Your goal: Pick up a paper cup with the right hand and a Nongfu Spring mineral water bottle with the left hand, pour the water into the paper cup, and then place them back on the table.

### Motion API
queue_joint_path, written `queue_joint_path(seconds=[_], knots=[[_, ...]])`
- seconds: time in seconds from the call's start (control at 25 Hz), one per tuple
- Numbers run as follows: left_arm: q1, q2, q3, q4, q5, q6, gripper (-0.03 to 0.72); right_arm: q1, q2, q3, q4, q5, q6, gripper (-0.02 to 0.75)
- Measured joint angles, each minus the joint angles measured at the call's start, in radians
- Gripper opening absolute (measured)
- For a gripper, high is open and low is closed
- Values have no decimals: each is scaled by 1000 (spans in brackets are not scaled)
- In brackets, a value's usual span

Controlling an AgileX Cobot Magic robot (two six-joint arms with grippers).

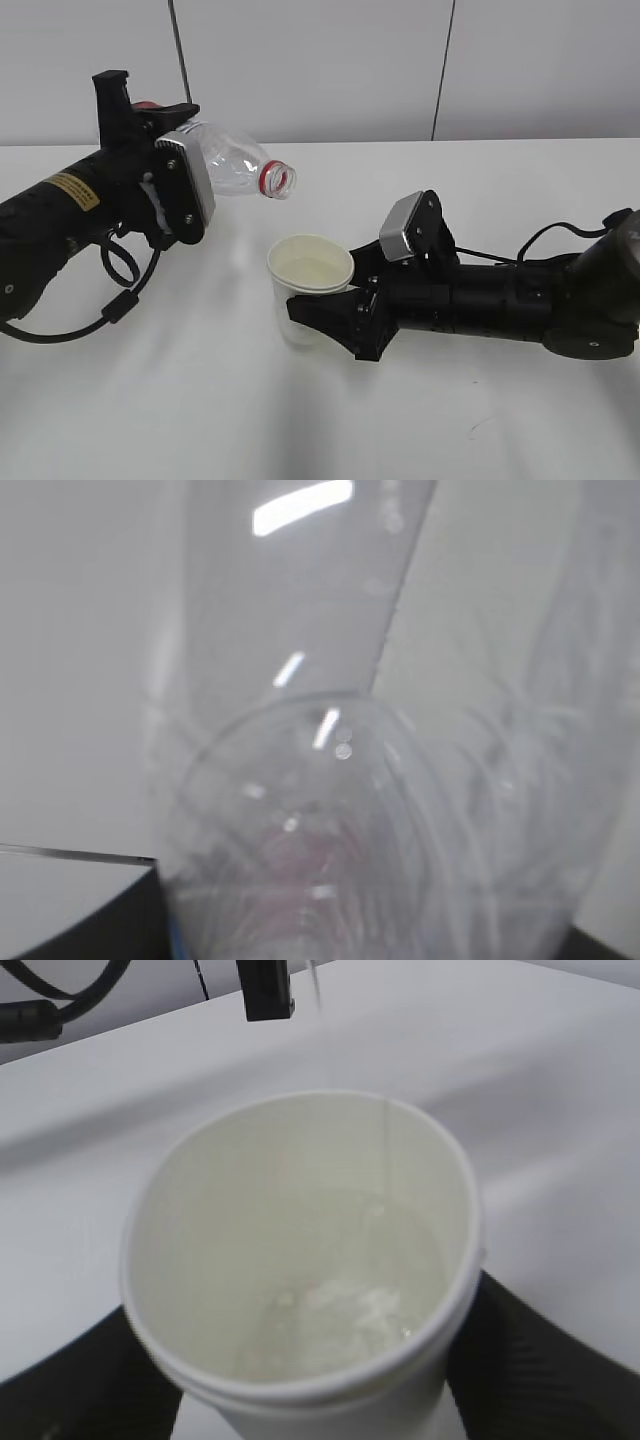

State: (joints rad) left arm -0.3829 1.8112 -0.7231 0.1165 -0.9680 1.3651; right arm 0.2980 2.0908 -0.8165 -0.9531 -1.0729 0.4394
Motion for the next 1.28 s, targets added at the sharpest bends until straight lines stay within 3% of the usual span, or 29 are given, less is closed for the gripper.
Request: queue_joint_path(seconds=[0.16,0.48,0.72,1.12,1.28], knots=[[0,0,0,0,0,-77,341,0,0,0,4,1,0,539],[0,0,0,-8,0,-356,341,0,0,0,57,1,-8,539],[0,0,0,-50,0,-621,341,0,0,0,100,4,-15,539],[0,0,0,-83,3,-1180,341,0,0,0,196,14,-43,538],[0,8,0,-83,3,-1271,341,0,0,0,261,16,-57,538]])
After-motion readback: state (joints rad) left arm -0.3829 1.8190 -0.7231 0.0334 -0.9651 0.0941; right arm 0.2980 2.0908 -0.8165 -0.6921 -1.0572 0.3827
